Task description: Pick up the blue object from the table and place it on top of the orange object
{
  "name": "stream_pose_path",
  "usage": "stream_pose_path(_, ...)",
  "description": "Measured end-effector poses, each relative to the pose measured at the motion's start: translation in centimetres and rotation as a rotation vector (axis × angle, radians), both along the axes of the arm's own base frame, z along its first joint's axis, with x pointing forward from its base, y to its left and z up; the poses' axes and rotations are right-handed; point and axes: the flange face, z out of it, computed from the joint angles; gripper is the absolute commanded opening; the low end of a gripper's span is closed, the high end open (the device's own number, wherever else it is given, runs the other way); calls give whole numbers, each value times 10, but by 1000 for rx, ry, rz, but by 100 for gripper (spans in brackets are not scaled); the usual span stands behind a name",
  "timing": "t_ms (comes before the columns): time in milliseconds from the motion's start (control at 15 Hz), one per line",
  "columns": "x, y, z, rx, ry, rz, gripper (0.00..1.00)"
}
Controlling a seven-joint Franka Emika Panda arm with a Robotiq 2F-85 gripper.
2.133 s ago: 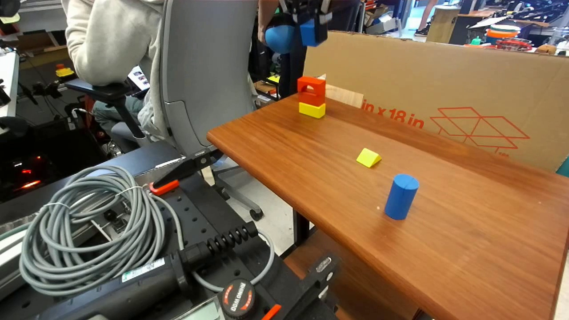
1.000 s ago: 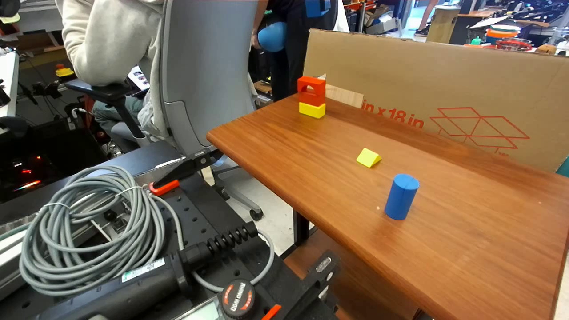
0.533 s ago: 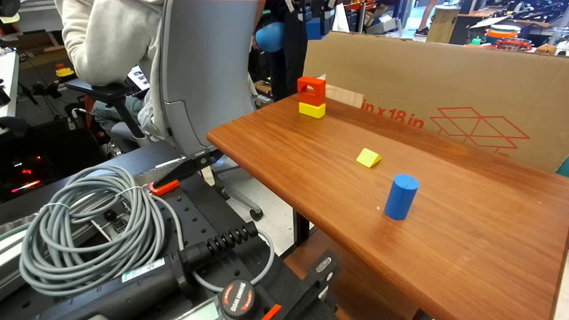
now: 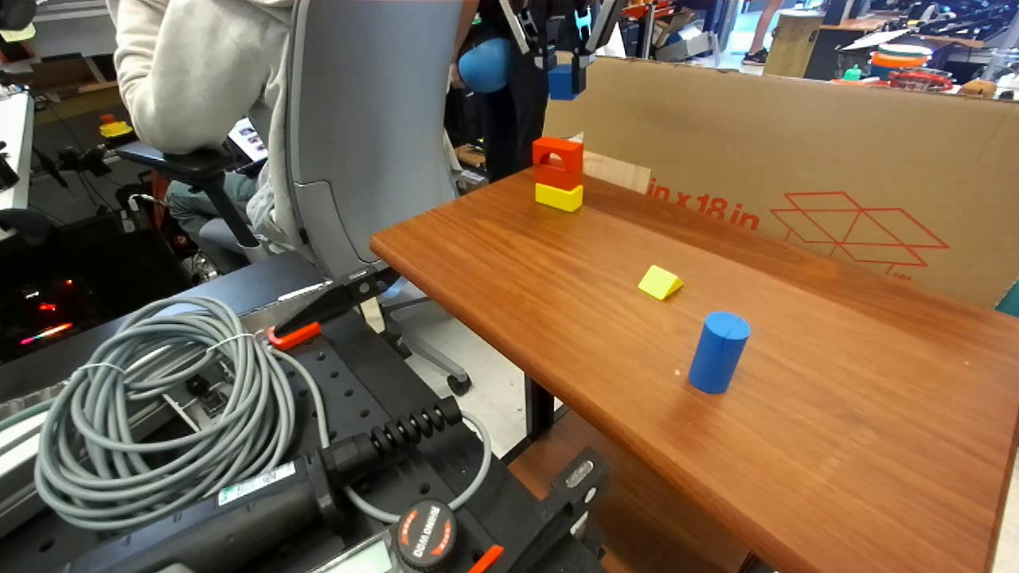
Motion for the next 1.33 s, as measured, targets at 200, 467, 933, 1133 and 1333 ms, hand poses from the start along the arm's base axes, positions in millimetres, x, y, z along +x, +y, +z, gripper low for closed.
stream_pose_path(200, 1, 5, -9, 0, 33, 19, 9)
stream_pose_path(467, 2, 7, -20, -8, 73, 28, 9)
stream_pose_path(933, 8, 7, -32, -17, 106, 23, 9)
stream_pose_path(1133, 12, 8, -35, -17, 109, 21, 9)
stream_pose_path(1333, 16, 8, -38, -18, 115, 19, 9)
